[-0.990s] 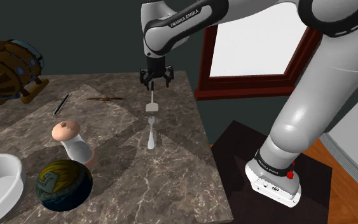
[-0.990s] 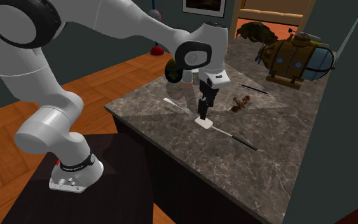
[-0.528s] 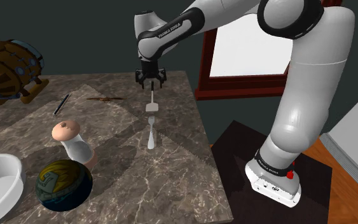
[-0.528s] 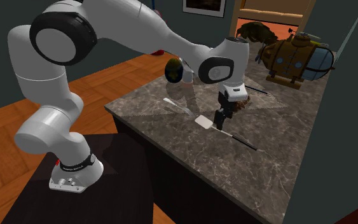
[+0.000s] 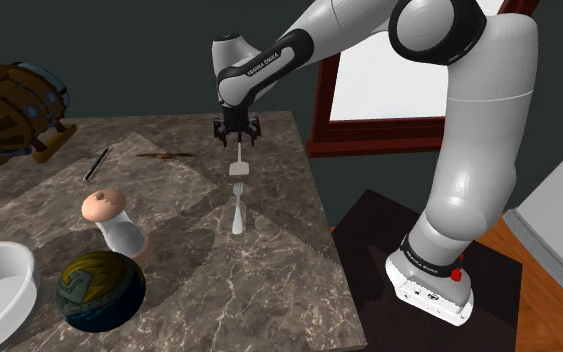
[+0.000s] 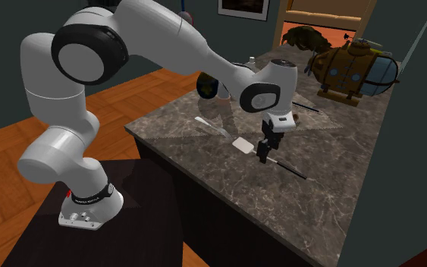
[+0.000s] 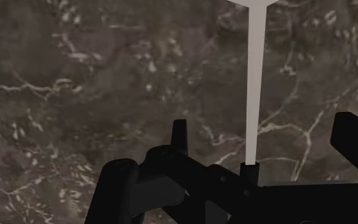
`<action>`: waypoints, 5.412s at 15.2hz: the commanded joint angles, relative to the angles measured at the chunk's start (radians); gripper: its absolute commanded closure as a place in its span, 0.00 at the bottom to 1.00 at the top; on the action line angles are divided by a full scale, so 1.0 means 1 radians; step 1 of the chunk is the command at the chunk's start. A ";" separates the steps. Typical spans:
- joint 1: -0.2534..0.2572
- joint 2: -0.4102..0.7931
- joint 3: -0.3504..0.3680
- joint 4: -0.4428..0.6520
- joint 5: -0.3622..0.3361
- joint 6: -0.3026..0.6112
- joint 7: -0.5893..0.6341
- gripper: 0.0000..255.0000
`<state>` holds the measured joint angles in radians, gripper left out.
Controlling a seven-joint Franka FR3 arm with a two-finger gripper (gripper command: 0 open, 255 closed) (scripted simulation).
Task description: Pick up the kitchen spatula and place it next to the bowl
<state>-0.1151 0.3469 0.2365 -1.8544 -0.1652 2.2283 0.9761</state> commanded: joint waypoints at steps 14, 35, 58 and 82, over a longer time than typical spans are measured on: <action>0.001 0.006 -0.001 -0.005 -0.003 0.011 0.002 1.00; -0.007 -0.089 0.013 0.113 0.038 -0.198 -0.032 1.00; 0.112 -0.258 0.112 0.044 0.070 -0.306 0.171 1.00; 0.439 -0.150 0.358 0.162 -0.017 -0.383 0.755 1.00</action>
<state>0.3054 0.1748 0.5862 -1.7170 -0.1692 1.8540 1.7018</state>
